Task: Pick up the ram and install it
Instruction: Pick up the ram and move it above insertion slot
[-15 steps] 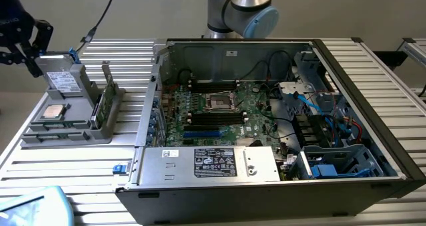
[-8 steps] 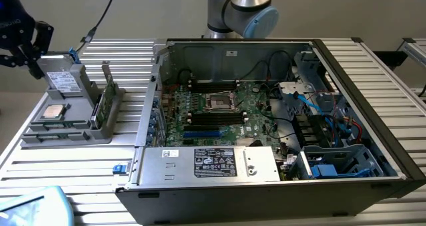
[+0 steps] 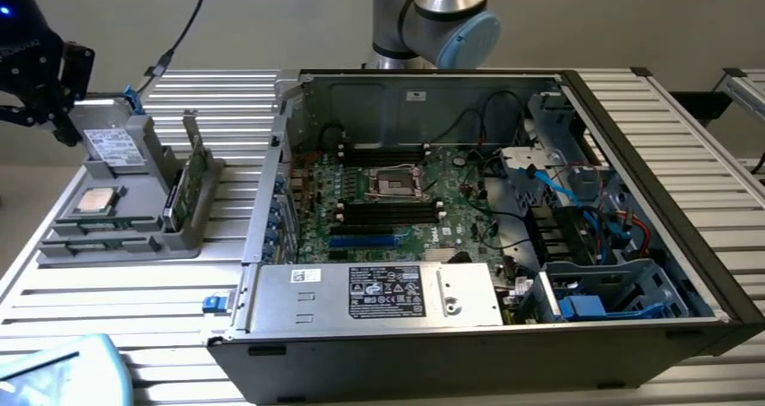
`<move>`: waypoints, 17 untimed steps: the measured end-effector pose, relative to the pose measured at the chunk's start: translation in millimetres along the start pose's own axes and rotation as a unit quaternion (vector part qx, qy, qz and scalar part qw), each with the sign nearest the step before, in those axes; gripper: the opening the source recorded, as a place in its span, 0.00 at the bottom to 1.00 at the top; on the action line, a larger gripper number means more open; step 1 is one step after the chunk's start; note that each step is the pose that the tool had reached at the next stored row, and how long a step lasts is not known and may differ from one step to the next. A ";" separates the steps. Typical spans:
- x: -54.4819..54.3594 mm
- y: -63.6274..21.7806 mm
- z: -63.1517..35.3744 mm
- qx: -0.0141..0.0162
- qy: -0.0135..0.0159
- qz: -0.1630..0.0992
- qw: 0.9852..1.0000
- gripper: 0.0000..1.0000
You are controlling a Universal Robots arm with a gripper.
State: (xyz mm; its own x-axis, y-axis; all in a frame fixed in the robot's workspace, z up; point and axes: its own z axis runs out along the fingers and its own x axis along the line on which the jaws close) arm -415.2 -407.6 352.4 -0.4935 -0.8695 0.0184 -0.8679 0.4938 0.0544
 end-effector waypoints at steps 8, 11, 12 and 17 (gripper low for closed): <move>0.0 -0.2 3.4 0.004 0.008 -0.065 0.998 0.10; -0.1 -0.2 4.1 0.006 0.014 -0.086 0.996 0.10; -0.1 -0.2 4.3 0.007 0.016 -0.092 0.996 0.10; -0.1 -0.3 5.6 0.016 0.022 -0.124 0.992 0.10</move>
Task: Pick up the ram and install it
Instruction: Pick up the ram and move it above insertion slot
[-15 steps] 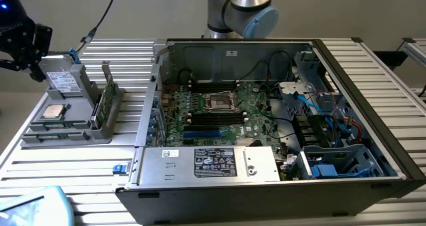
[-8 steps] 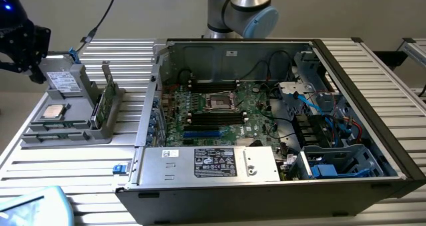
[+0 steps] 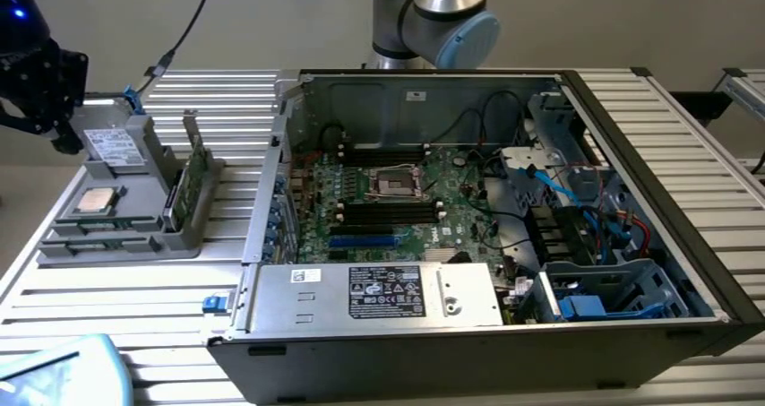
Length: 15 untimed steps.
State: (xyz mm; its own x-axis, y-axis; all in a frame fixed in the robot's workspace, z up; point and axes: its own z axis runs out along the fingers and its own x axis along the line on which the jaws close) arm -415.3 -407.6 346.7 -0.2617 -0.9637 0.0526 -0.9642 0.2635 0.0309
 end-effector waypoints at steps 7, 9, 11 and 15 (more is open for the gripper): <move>-0.3 2.2 5.2 0.020 -0.003 -0.016 1.000 0.10; -0.1 3.2 8.0 0.022 -0.004 -0.020 1.000 0.10; 0.0 3.5 10.4 0.023 -0.004 -0.030 0.999 0.10; -0.3 3.4 13.8 0.024 -0.003 -0.058 0.998 0.10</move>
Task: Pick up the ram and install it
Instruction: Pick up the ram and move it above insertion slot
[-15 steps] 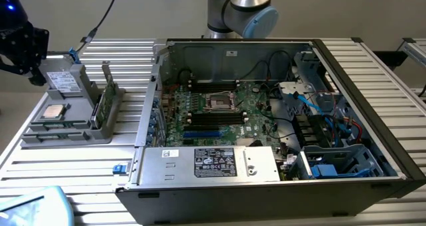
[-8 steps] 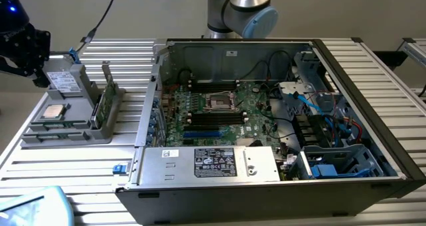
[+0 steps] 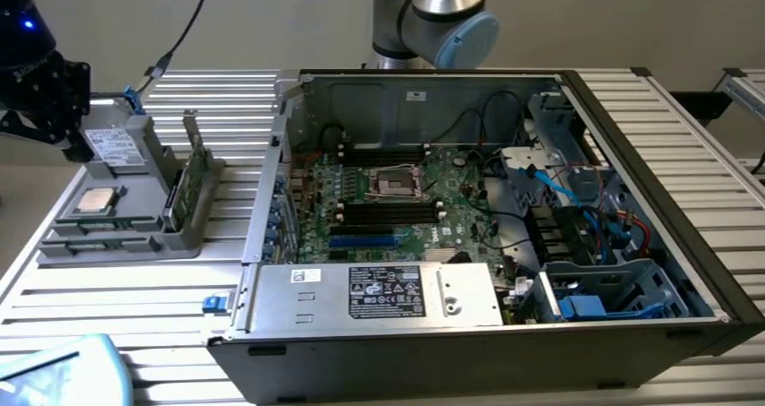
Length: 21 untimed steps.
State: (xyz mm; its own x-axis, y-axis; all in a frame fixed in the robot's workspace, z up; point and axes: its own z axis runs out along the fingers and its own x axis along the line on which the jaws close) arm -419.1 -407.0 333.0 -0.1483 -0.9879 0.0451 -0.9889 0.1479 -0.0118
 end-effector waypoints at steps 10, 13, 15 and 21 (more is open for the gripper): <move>-0.2 0.4 5.1 0.001 0.001 -0.071 0.997 0.10; -0.2 1.0 5.7 0.002 0.002 -0.091 0.996 0.10; 0.0 2.4 5.9 0.002 0.004 -0.099 0.995 0.10; 0.1 2.4 5.7 0.002 0.004 -0.100 0.995 0.24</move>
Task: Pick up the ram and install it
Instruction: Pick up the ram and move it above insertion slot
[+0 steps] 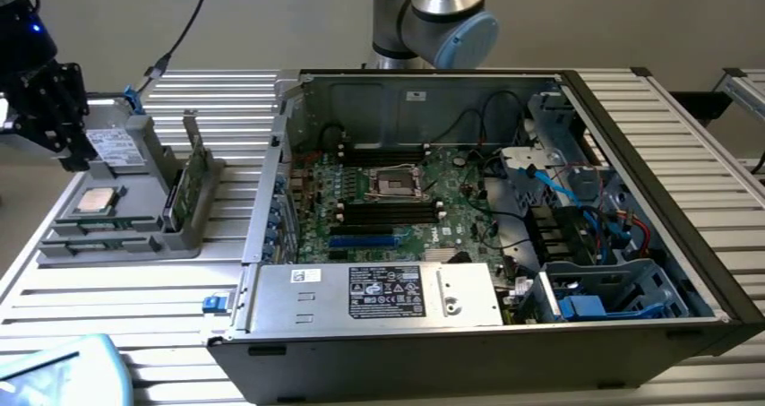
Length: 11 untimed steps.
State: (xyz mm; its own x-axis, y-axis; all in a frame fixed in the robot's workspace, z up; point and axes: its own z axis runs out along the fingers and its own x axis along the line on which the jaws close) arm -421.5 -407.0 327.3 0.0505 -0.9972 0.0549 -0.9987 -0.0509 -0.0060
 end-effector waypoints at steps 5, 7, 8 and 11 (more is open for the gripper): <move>-0.4 3.3 5.4 0.000 0.000 0.000 1.000 0.31; 0.9 6.7 9.2 0.001 0.000 -0.001 1.000 0.31; 1.6 8.4 10.8 0.001 0.000 -0.001 1.000 0.31; 3.8 13.9 16.4 0.001 0.000 -0.003 1.000 0.31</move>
State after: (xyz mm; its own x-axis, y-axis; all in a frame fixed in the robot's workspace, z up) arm -435.1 -412.3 311.0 0.0561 -0.9969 0.0545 -0.9984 -0.0566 -0.0068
